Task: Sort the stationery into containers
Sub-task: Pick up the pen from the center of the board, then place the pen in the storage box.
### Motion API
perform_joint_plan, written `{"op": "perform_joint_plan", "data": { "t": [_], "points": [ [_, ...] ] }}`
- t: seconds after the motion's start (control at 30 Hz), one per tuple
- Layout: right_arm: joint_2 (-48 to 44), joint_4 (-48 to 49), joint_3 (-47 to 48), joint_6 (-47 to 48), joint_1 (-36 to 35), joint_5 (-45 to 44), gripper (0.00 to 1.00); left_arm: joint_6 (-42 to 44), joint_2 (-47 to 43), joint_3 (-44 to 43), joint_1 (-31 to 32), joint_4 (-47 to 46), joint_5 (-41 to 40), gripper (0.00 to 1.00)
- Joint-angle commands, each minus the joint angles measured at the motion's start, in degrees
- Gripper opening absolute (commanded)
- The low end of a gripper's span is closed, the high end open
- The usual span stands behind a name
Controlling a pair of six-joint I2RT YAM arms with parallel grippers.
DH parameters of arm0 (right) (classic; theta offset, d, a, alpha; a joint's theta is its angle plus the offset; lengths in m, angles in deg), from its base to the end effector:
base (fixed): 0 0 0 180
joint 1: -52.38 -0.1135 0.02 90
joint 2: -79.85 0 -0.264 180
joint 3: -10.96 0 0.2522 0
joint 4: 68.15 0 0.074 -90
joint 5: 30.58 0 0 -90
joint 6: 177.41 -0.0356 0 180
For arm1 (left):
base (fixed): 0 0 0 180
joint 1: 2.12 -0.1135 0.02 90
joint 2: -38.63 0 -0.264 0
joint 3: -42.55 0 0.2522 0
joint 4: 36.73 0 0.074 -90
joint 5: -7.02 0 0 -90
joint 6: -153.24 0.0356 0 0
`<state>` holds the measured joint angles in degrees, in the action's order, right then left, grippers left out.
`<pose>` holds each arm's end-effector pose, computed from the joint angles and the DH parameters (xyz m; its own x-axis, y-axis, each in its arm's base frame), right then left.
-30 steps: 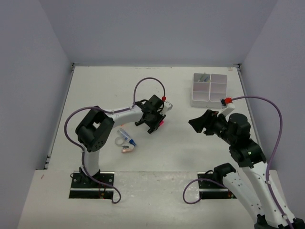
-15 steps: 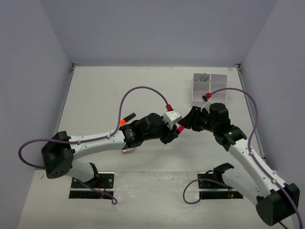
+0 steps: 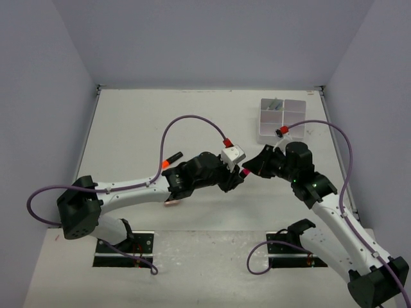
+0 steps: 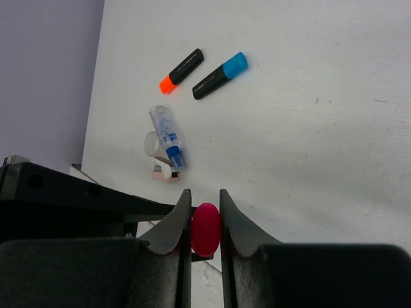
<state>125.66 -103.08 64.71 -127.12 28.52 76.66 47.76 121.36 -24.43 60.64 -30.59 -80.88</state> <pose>0.1622 0.0833 0.2886 -0.7204 0.3486 -0.5996 -0.2178 0.7070 0.6728 0.1503 -0.2949 0.2661 -0.4058 0.2054 -0.8906 0.8257 0.5002 -0.2608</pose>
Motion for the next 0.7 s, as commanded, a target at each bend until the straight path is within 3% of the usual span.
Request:
{"op": "perform_joint_plan", "data": {
  "t": [0.0,0.03,0.07,0.1,0.13,0.3,0.4,0.67],
  "points": [
    [0.8,-1.5,1.5,1.0,0.0,-1.3,0.00,-0.1,-0.5,-2.5,-0.2,-2.7,-3.9,0.09],
    [1.1,-1.6,1.8,1.0,0.0,-1.8,0.00,0.0,-0.7,-2.7,-0.2,-2.1,-4.5,0.25],
    [1.4,-1.5,2.2,0.9,0.0,-3.2,0.00,0.0,-0.8,-2.9,-0.2,-1.8,-5.2,0.64],
    [1.8,-1.6,2.9,0.7,0.1,-3.7,0.00,-0.2,-1.0,-3.0,-0.2,-1.2,-5.9,0.87],
    [3.1,-1.7,4.5,0.7,1.1,-6.2,0.00,-0.4,-1.4,-3.3,-0.2,0.5,-7.0,0.97],
    [13.3,-2.2,14.8,0.8,14.8,-14.2,0.00,-6.3,-6.4,-3.1,-0.2,13.0,-18.6,1.00],
    [21.0,-3.1,23.9,0.1,19.4,-23.1,0.00,-11.1,-10.7,-1.0,-0.2,22.4,-24.0,1.00],
    [36.5,1.1,40.0,-5.8,23.1,-50.8,0.00,-14.5,-24.7,5.9,-0.2,30.6,-22.8,1.00]
  ]
}}
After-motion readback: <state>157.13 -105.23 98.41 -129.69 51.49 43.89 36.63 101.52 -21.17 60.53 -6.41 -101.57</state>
